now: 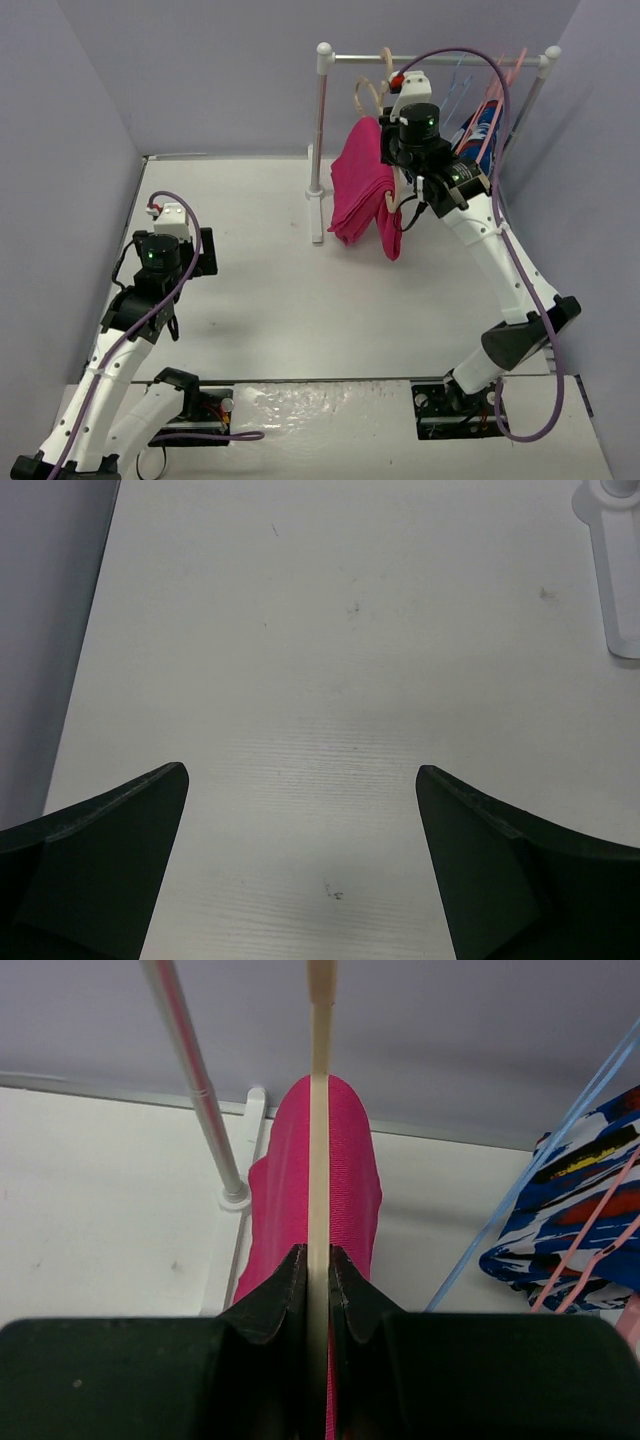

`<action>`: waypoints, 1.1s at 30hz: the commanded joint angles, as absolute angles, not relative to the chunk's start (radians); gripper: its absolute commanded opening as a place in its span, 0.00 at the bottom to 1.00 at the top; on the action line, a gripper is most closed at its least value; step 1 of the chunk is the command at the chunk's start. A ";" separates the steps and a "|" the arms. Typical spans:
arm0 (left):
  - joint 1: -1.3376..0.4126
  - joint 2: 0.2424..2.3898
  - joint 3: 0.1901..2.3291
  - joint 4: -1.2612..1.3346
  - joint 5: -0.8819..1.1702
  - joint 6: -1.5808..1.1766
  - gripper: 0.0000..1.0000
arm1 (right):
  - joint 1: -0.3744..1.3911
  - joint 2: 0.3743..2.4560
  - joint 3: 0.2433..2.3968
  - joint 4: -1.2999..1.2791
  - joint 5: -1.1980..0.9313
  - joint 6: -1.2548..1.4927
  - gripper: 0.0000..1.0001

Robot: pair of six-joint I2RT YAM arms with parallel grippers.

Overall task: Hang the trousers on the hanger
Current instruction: Place the hanger at the clothesline.

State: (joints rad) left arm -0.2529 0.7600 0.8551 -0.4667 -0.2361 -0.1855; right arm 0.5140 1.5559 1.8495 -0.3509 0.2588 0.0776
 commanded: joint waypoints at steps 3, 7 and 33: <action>-0.241 0.712 0.872 -0.397 -0.239 -0.158 0.97 | 0.446 1.621 1.987 -0.106 0.260 0.066 0.00; -0.242 0.712 0.871 -0.404 -0.248 -0.157 0.97 | 0.417 1.693 2.052 -0.071 0.220 0.061 0.00; -0.217 0.712 0.873 -0.422 -0.227 -0.158 0.97 | 0.374 1.839 2.026 -0.003 0.179 0.118 0.00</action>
